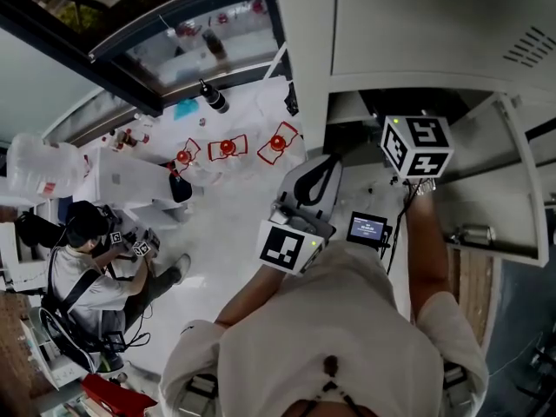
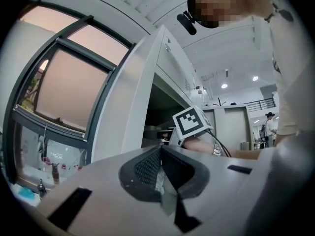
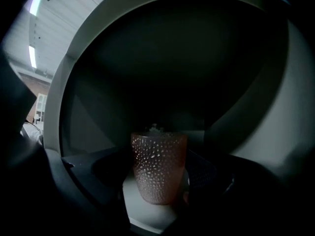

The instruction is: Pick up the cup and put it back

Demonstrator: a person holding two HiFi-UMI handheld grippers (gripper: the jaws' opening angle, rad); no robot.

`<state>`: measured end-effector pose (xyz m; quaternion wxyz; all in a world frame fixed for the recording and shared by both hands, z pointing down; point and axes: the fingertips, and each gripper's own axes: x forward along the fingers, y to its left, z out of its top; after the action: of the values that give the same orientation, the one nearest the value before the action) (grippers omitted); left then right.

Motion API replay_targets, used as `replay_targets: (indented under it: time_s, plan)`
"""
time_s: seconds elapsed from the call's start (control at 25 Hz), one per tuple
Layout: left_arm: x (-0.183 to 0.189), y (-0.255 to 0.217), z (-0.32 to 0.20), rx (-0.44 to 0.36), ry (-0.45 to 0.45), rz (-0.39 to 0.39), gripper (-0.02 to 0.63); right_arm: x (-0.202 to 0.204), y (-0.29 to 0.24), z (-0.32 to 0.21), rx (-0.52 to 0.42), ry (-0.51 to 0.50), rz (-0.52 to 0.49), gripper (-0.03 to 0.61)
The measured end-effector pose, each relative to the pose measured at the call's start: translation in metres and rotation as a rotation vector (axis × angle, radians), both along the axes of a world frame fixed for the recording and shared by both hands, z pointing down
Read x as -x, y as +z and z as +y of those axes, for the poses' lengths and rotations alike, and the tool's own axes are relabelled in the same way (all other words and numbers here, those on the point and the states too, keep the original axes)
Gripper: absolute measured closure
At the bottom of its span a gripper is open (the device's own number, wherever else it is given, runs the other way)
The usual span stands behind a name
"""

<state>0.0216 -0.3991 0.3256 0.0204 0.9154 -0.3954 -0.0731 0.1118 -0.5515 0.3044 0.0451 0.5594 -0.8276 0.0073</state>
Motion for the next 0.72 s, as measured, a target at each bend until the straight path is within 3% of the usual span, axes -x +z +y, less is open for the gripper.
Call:
replay_targets:
  time_s: [0.72]
  plan:
    - [-0.013,-0.001,0.035,-0.003,0.014,-0.018,0.604,-0.008,-0.011,0.133,-0.047,-0.051,-0.020,0.225]
